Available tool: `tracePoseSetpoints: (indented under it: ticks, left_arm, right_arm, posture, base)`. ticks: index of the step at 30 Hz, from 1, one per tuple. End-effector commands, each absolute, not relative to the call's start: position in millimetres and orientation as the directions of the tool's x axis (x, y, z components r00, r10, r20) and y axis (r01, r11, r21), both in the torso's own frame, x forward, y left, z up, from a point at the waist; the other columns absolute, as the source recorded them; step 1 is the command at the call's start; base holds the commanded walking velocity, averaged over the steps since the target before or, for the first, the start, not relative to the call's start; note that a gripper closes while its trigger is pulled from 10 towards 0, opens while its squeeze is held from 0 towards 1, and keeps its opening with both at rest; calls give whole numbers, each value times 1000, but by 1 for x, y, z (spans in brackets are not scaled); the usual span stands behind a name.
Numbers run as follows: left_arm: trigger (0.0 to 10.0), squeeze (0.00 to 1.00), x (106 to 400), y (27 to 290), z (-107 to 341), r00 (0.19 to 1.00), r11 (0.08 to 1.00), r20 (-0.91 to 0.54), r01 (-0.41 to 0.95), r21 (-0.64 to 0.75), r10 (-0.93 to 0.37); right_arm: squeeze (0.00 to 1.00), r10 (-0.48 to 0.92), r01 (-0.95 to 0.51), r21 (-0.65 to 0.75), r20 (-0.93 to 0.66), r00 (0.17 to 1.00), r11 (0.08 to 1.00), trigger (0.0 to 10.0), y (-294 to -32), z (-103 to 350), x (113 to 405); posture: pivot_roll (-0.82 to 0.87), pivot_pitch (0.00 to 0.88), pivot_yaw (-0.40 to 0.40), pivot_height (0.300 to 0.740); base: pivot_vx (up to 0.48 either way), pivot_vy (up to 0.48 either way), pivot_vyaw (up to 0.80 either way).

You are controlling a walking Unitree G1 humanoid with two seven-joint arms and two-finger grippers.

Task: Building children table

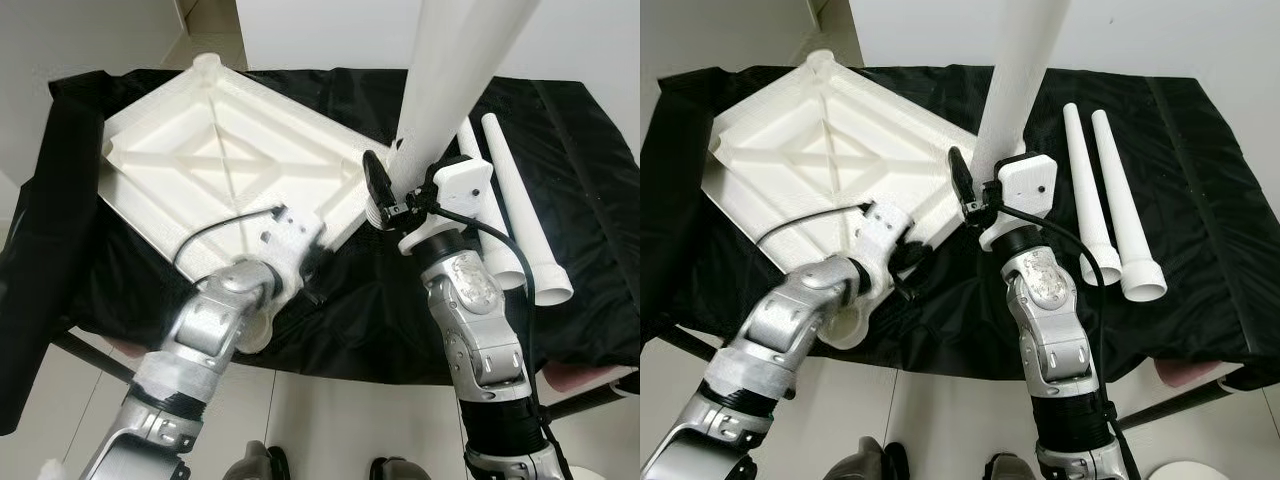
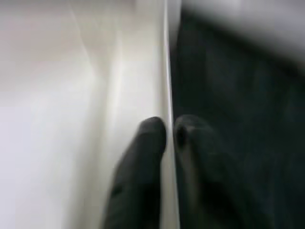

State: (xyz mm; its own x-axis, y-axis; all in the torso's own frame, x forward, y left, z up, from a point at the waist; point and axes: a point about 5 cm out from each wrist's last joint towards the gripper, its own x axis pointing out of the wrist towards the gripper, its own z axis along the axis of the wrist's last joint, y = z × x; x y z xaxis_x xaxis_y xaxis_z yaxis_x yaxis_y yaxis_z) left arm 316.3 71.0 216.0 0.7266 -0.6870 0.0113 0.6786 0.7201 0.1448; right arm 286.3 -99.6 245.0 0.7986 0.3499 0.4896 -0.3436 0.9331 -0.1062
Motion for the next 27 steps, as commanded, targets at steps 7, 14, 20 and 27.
tracePoseSetpoints:
  ticks: [7, 14, 20, 27]
  left_arm:
    - [10000, 0, 307, 77, 214, 703, 689, 9, 694, 210, -711]
    - [10000, 0, 304, 85, 216, 718, 694, 16, 667, 270, -696]
    - [10000, 0, 284, 110, 214, 646, 616, 18, 719, 321, -763]
    - [10000, 0, 257, 124, 208, 508, 474, -28, 821, 317, -861]
  right_arm:
    - [0, 369, -361, -116, 493, 788, 925, 10000, -96, 243, 285]
    - [0, 373, -362, -120, 493, 786, 924, 10000, -95, 243, 285]
    - [0, 372, -360, -121, 482, 793, 925, 10000, -97, 240, 285]
    - [0, 367, -355, -119, 478, 798, 927, 10000, -98, 238, 285]
  posture:
    - [-112, 102, 77, 740]
    - [-115, 105, 78, 740]
    - [-110, 114, 76, 740]
    - [-112, 115, 76, 740]
  base:
    - [0, 0, 0]
    - [0, 0, 0]
    - [0, 0, 0]
    - [0, 0, 0]
